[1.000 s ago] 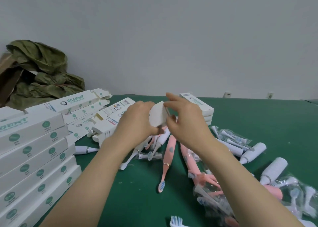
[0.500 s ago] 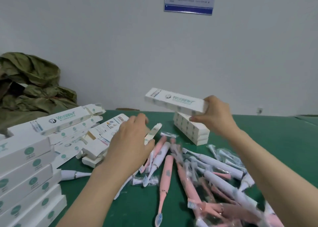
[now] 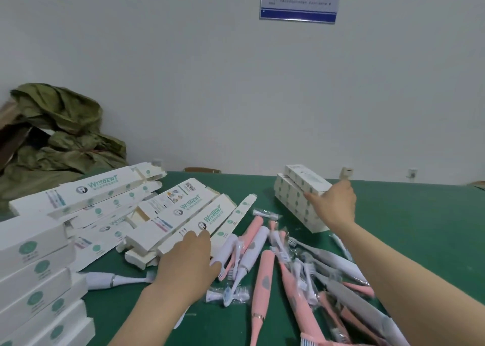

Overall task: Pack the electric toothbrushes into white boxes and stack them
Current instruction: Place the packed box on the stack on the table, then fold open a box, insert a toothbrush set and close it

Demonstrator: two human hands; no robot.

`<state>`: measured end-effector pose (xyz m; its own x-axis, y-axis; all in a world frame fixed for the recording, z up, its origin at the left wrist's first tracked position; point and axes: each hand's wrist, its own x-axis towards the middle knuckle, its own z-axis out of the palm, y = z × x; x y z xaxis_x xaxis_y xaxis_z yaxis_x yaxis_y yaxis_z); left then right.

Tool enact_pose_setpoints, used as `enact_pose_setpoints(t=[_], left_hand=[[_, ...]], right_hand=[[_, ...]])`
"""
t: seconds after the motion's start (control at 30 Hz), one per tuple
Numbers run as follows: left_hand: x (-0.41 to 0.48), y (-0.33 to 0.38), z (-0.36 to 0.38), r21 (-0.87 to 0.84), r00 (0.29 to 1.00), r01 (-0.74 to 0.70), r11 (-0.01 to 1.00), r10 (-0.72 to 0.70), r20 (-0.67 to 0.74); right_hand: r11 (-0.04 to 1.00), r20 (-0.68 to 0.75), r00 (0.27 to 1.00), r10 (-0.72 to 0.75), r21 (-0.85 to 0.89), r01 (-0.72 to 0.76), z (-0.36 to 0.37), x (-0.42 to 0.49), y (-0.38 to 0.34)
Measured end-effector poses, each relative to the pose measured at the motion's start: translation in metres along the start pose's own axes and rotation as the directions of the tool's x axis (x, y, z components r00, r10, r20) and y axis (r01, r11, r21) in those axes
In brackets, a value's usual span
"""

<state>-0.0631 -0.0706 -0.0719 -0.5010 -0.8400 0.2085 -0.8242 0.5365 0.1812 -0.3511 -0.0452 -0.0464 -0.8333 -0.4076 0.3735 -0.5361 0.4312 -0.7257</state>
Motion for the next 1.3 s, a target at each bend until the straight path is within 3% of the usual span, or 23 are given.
enact_pose_setpoints(t=[0.2,0.37,0.47,0.6,0.67,0.73,0.8,0.87,0.97,1.03,1.1,1.13,1.17,1.23,1.3], left_hand=[[0.000,-0.001,0.013,0.011,0.992,0.034,0.999,-0.033,-0.120],[0.007,-0.006,0.010,-0.181,0.960,0.042,0.983,-0.089,-0.264],[0.011,-0.007,-0.006,-0.355,0.917,-0.006,0.935,-0.136,-0.375],[0.008,-0.006,-0.026,-0.486,0.847,-0.081,0.870,-0.198,-0.494],[0.005,-0.006,-0.042,-0.575,0.819,-0.160,0.802,-0.218,-0.531],[0.003,-0.009,-0.060,-0.618,0.799,-0.219,0.755,-0.225,-0.558],[0.002,-0.014,-0.074,-0.640,0.804,-0.223,0.735,-0.233,-0.548],[0.000,-0.018,-0.080,-0.705,0.832,-0.244,0.666,-0.229,-0.505],[-0.004,-0.023,-0.085,-0.741,0.882,-0.232,0.630,-0.184,-0.433],[-0.006,-0.029,-0.085,-0.837,0.938,-0.219,0.501,-0.129,-0.322],[-0.006,-0.031,-0.087,-0.951,0.971,-0.207,0.229,-0.072,-0.229],[-0.005,-0.031,-0.087,-0.968,0.974,-0.208,0.140,-0.060,-0.218],[-0.005,-0.030,-0.086,-0.967,0.976,-0.206,0.150,-0.045,-0.215],[-0.005,-0.028,-0.080,-0.919,0.991,-0.130,0.373,0.031,-0.128],[-0.007,-0.025,-0.073,-0.846,0.994,-0.036,0.532,0.109,0.026]], right_hand=[[0.999,0.043,0.999,0.020,-0.045,-0.018,0.005,-0.005,0.005],[0.992,0.112,0.993,0.046,-0.124,-0.032,-0.004,-0.004,0.000],[0.984,0.045,0.996,-0.079,-0.158,0.086,-0.013,-0.012,-0.010],[0.970,-0.036,0.969,-0.243,-0.032,0.242,-0.026,-0.033,-0.021],[0.936,-0.007,0.941,-0.338,0.103,0.337,-0.030,-0.051,-0.032],[0.878,0.134,0.884,-0.448,0.252,0.407,-0.035,-0.076,-0.048],[0.797,0.306,0.737,-0.603,0.272,0.539,-0.039,-0.102,-0.065],[0.700,0.375,0.600,-0.707,0.253,0.668,-0.035,-0.121,-0.076],[0.702,0.349,0.618,-0.704,0.210,0.681,-0.027,-0.139,-0.083],[0.738,0.355,0.651,-0.671,0.224,0.637,-0.027,-0.142,-0.084],[0.791,0.408,0.679,-0.611,0.346,0.504,-0.031,-0.138,-0.089],[0.806,0.451,0.686,-0.571,0.465,0.365,-0.033,-0.134,-0.092],[0.773,0.507,0.662,-0.552,0.609,0.178,-0.035,-0.131,-0.095],[0.577,0.587,0.564,-0.580,0.785,-0.224,-0.038,-0.130,-0.098],[0.425,0.590,0.508,-0.627,0.806,-0.411,-0.036,-0.133,-0.097]])
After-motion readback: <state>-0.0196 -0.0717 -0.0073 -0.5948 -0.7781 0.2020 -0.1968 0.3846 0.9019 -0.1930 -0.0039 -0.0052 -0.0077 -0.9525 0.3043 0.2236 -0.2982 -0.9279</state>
